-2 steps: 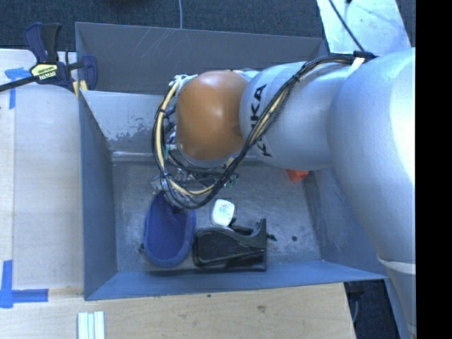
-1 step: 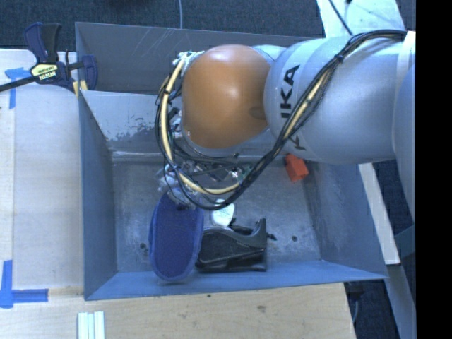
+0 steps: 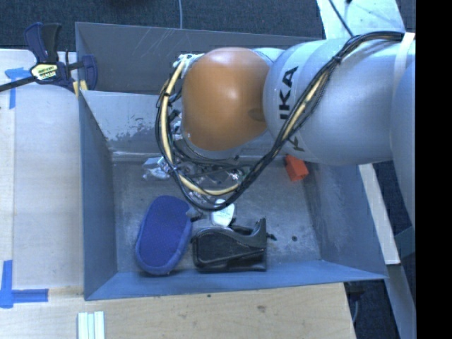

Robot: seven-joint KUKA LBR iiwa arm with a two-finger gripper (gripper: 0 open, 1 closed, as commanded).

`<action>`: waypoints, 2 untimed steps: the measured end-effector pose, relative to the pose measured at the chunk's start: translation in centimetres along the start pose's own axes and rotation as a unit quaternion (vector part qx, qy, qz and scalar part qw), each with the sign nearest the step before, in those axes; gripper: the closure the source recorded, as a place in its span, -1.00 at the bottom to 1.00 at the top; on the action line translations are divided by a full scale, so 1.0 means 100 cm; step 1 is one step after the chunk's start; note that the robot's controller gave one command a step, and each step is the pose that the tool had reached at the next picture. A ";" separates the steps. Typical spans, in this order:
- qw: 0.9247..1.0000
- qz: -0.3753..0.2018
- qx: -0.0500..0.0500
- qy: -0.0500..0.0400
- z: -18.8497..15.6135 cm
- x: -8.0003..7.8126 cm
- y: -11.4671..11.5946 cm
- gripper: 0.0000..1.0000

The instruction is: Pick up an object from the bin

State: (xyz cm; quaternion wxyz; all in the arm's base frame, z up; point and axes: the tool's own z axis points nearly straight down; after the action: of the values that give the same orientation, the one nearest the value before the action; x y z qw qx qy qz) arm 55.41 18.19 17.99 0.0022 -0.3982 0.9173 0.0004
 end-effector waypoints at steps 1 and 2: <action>0.999 -0.043 -0.001 0.002 0.093 -0.006 -0.059 -1.00; 0.985 0.173 -0.001 0.002 0.110 -0.022 -0.010 -1.00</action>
Offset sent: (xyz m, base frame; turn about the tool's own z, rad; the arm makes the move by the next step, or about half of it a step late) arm 0.0470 -0.0333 -0.0879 -0.0902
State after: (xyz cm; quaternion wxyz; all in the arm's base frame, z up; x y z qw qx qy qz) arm 57.70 19.15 7.00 0.0002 -0.2336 0.9723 0.0006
